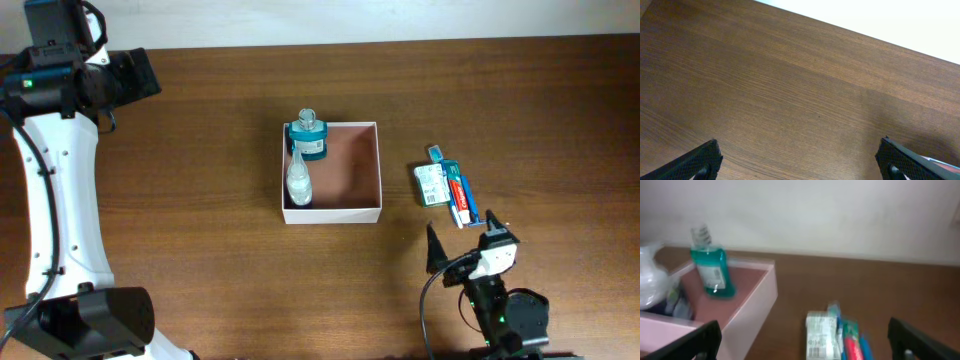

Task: Pack container
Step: 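Reach right gripper down to the green soap box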

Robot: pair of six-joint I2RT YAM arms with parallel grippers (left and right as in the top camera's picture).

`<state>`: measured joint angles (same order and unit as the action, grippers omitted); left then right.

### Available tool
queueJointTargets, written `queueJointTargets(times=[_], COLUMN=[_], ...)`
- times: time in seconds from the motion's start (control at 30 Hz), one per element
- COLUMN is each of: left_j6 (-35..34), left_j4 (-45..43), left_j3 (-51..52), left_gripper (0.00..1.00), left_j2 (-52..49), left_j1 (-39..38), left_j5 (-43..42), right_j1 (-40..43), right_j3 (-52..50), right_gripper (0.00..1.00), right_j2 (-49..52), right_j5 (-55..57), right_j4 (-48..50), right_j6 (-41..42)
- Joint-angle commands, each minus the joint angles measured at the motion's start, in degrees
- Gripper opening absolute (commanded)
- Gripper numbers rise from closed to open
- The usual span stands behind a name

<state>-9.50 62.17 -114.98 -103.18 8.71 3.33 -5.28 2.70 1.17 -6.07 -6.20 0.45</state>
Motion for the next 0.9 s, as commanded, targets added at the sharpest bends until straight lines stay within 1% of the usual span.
queueJointTargets(times=[0.0, 0.03, 0.13, 0.17, 0.23, 0.33, 0.43, 0.5, 0.63, 0.67, 0.73, 0.8, 0.87], left_j6=[-0.3, -0.3, -0.3, -0.3, -0.3, -0.3, -0.3, -0.3, -0.3, -0.3, -0.3, -0.3, -0.3], left_j4=[0.1, 0.1, 0.1, 0.1, 0.1, 0.1, 0.1, 0.1, 0.1, 0.1, 0.1, 0.1, 0.1], left_j3=[-0.1, -0.1, -0.1, -0.1, -0.1, -0.1, -0.1, -0.1, -0.1, -0.1, -0.1, -0.1, -0.1], left_gripper=[1.0, 1.0, 1.0, 1.0, 1.0, 1.0, 1.0, 1.0, 1.0, 1.0, 1.0, 1.0, 1.0], left_j2=[-0.1, -0.1, -0.1, -0.1, -0.1, -0.1, -0.1, -0.1, -0.1, -0.1, -0.1, -0.1, -0.1], left_j1=[0.1, 0.1, 0.1, 0.1, 0.1, 0.1, 0.1, 0.1, 0.1, 0.1, 0.1, 0.1, 0.1], left_j5=[-0.6, -0.6, -0.6, -0.6, -0.6, -0.6, -0.6, -0.6, -0.6, -0.6, -0.6, -0.6, -0.6], right_j1=[0.4, 0.4, 0.4, 0.5, 0.4, 0.4, 0.4, 0.4, 0.4, 0.4, 0.4, 0.4, 0.4], right_j3=[11.5, 14.3, 26.2, 31.9, 40.2, 53.4, 60.4, 62.6, 62.7, 62.7, 62.7, 62.7, 62.7], right_gripper=[0.99, 0.99, 0.99, 0.99, 0.99, 0.99, 0.99, 0.99, 0.99, 0.99, 0.99, 0.99, 0.99], right_j2=[5.8, 8.1, 19.4, 25.4, 34.7, 51.5, 63.1, 70.3, 80.1, 87.2, 91.0, 95.1, 97.6], right_j5=[1.0, 2.3, 5.1, 5.2, 5.2, 5.3, 5.3, 5.7, 5.5, 4.7, 5.3, 5.2, 5.2], right_j4=[-8.4, -10.6, -18.7, -22.3, -27.9, -38.8, -45.5, -46.7, -44.4, -45.2, -43.1, -40.3, -38.1], right_j6=[1.5, 1.5, 1.3, 0.8, -0.1, -2.2, -3.5, -3.5, -3.4, -3.5, -3.6, -6.3, -6.7])
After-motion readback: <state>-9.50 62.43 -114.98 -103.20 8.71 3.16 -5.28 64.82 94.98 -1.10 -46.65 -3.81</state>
